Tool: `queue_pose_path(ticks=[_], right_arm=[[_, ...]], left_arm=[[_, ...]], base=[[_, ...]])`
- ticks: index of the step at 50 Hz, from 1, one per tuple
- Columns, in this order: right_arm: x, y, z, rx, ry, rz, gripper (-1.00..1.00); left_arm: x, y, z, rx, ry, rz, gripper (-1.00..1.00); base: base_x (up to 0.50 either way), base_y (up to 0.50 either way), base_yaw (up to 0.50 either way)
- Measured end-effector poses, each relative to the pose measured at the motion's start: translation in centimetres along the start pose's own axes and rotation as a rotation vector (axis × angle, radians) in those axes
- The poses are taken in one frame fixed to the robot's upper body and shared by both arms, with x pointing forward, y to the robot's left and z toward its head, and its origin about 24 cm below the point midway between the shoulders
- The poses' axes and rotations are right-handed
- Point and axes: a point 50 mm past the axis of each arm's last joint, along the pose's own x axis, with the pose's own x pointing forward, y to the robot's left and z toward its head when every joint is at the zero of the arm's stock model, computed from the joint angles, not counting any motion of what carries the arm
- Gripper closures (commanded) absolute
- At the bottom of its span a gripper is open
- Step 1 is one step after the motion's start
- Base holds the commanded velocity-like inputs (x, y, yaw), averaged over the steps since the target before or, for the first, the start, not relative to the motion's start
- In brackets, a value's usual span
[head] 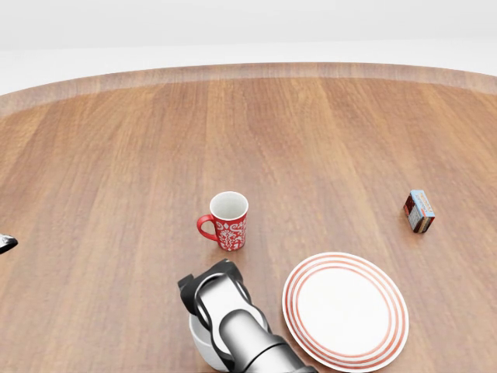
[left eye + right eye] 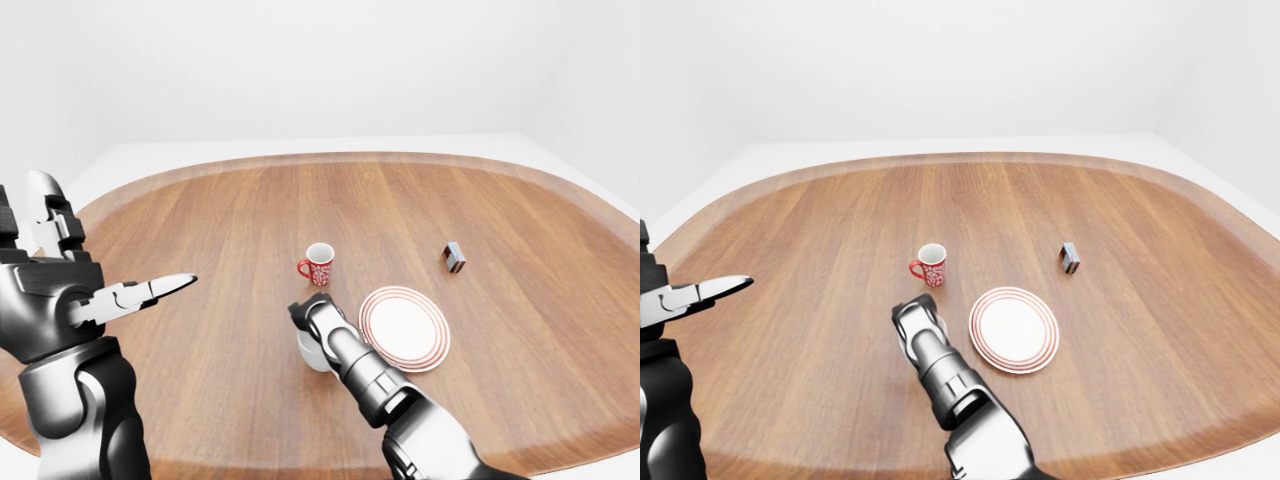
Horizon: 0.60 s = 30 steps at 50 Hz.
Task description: Put the white mug on the plate.
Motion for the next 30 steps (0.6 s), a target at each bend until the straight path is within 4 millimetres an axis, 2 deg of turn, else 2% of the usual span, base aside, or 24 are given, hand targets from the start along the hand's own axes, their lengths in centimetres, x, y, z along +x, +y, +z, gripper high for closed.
queue_pose_path(ticks=[2,7,16,23,30], right_arm=[[-0.5,-0.4,-0.7,-0.006,0.032,-0.012,1.00],[-2.4,-2.5,-3.3,0.004,0.133,-0.169,1.00],[-6.3,-6.2,-10.3,0.058,0.341,-0.368,1.00],[-7.9,-7.6,-15.5,0.111,0.439,-0.378,1.00],[-8.4,-7.4,-19.9,0.200,0.473,-0.310,1.00]], left_arm=[[0.0,0.0,0.0,0.000,0.000,0.000,-1.00],[0.0,0.0,0.0,0.001,0.001,-0.001,-1.00],[-0.1,0.0,-0.1,0.003,0.003,-0.001,-1.00],[-0.1,0.0,-0.1,0.004,0.003,-0.002,-1.00],[0.0,0.0,-0.1,0.006,0.006,-0.001,-1.00]], base=[[0.00,0.00,0.00],[0.00,0.00,0.00],[0.00,0.00,0.00],[0.00,0.00,0.00],[0.00,0.00,0.00]])
